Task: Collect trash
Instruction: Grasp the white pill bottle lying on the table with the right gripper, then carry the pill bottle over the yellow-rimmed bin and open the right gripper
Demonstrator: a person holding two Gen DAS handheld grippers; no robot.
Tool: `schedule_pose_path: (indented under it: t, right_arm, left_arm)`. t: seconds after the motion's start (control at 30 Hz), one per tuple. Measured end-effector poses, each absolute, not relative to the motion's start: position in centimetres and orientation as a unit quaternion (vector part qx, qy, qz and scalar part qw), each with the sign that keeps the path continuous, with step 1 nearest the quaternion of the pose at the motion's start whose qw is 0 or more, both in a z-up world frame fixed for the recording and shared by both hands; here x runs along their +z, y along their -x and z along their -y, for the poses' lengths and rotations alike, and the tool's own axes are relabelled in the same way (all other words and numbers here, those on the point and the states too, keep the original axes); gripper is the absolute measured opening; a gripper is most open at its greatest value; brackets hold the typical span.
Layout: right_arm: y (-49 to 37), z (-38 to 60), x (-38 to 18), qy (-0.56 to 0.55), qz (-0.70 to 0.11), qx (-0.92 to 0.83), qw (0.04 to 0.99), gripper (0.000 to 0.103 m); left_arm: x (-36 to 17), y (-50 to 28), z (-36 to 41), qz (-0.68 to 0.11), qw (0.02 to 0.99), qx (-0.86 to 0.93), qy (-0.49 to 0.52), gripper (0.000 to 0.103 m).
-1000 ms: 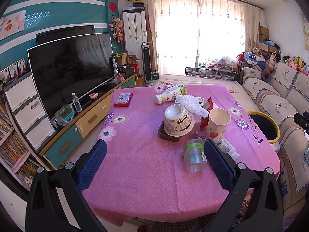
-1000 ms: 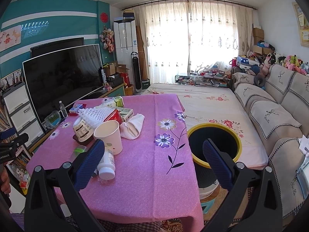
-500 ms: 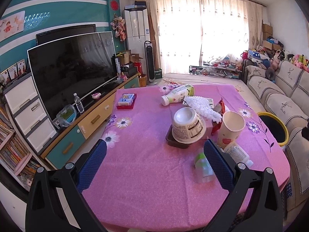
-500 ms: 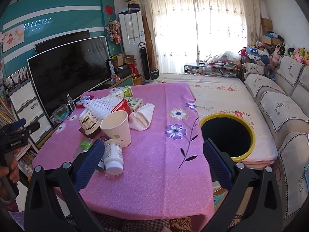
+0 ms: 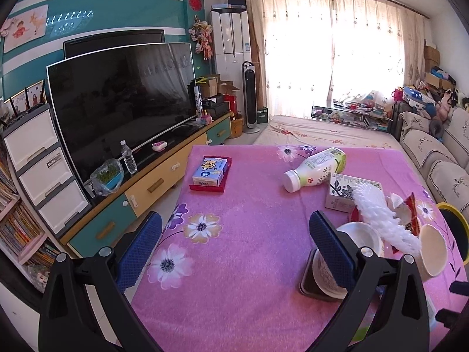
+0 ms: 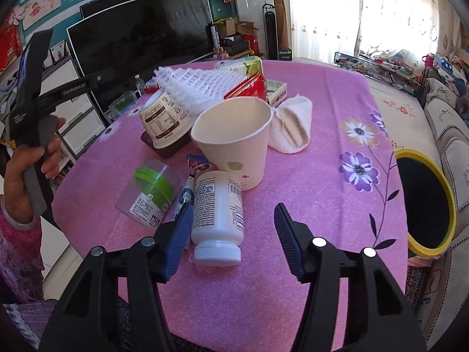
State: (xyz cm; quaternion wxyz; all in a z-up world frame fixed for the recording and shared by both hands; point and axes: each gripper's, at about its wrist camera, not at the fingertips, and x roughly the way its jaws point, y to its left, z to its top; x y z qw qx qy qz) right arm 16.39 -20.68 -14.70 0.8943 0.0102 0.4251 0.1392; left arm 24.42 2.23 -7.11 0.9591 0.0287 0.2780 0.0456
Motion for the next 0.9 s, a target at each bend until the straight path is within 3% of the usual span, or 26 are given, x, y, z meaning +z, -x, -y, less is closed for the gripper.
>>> schedule_pose_path:
  t: [0.37,0.9]
  right_arm:
    - [-19.5,19.4,-17.4,-0.017,-0.477,0.168,0.862,0.053]
    - [-17.1,20.7,-15.3,-0.045,-0.462,0.198,0.863,0.049]
  left_arm:
    - [-10.9,-28.2,-1.7,-0.302,0.953,0.034,-0.009,0.099]
    - [-9.7,-23.4,-2.6,-0.292,0.956,0.021,0.002,0.099]
